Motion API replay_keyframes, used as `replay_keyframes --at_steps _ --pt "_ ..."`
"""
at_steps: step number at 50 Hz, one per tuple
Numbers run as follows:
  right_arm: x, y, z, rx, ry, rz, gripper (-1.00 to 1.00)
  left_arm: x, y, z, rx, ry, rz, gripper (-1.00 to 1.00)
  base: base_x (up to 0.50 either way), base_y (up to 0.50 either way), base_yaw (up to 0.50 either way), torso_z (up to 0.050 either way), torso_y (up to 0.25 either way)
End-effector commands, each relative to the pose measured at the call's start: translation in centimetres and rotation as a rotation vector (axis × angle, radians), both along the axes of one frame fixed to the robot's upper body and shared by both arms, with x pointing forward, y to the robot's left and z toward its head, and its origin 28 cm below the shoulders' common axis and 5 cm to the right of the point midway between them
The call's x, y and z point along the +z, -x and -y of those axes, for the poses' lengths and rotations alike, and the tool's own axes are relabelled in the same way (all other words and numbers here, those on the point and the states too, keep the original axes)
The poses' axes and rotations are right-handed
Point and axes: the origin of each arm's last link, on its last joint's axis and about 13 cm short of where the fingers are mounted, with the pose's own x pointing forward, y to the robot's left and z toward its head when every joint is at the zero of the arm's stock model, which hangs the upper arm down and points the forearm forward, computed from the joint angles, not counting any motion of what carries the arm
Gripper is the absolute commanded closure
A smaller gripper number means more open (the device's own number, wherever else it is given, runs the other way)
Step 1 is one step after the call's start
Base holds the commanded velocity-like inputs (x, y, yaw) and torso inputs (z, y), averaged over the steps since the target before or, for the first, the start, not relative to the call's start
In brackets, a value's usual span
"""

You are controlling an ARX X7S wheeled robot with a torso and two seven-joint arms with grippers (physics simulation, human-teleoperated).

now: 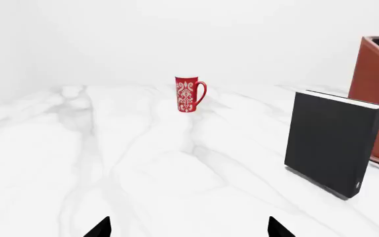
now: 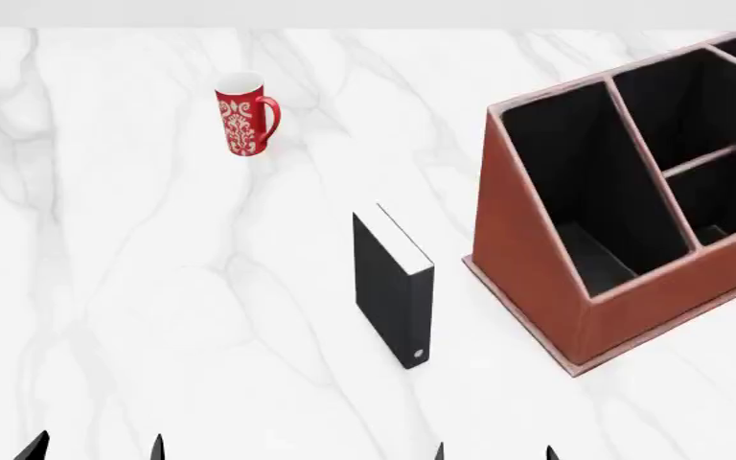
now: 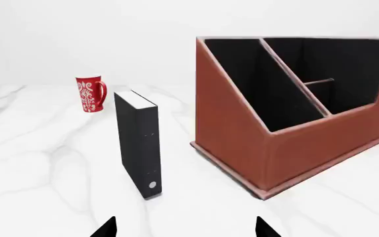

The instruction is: Pick up the book and place it in the left compartment of the caddy.

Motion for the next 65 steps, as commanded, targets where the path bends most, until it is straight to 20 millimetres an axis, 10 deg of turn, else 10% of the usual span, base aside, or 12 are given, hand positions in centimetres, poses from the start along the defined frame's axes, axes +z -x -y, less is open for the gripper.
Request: replay_keyframes --at_steps 1,19,40,65 --pt "0.1 0.1 -0.1 0.004 -0.002 0.005 -1.0 0.1 0.1 -0.1 0.011 -0.042 -0.012 -1.0 0.0 0.0 0.0 0.0 0.0" --pt "1.9 0.4 0.0 -0.021 -0.005 0.05 -1.0 1.5 0.7 -0.2 -0.004 0.018 0.015 -1.0 0.0 0.0 0.0 0.0 0.0" --pt "12.5 2.7 0.8 -0.07 -0.052 0.364 -1.0 11.1 3.7 -0.8 -0.006 0.035 0.264 -1.0 0.0 0.0 0.0 0.0 0.0" --pt "16.1 5.1 3.7 -0.22 -0.034 0.479 -1.0 12.9 4.3 -2.1 0.05 0.061 0.319 -1.0 0.0 0.0 0.0 0.0 0.0"
